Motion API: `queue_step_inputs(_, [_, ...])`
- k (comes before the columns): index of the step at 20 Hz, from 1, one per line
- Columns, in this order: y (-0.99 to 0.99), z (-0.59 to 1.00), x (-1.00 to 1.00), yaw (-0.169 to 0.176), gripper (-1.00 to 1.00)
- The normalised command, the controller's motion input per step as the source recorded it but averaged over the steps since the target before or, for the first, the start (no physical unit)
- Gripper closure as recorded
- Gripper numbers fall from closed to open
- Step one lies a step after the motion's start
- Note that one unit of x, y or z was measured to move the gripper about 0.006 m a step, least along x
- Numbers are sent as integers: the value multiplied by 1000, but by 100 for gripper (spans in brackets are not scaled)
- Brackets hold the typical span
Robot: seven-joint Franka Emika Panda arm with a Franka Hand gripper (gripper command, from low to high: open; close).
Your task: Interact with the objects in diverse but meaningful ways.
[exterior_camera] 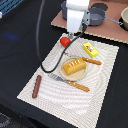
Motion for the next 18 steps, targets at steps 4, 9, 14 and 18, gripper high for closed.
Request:
queue_step_inputs(4, [14,-262,-502,-163,-100])
queue_step_inputs(9, [143,-301,-510,-75,-100])
queue_step_inputs(14, [202,-347,-490,-48,-100])
queue_step_inputs(18, [217,-344,-359,-13,-100])
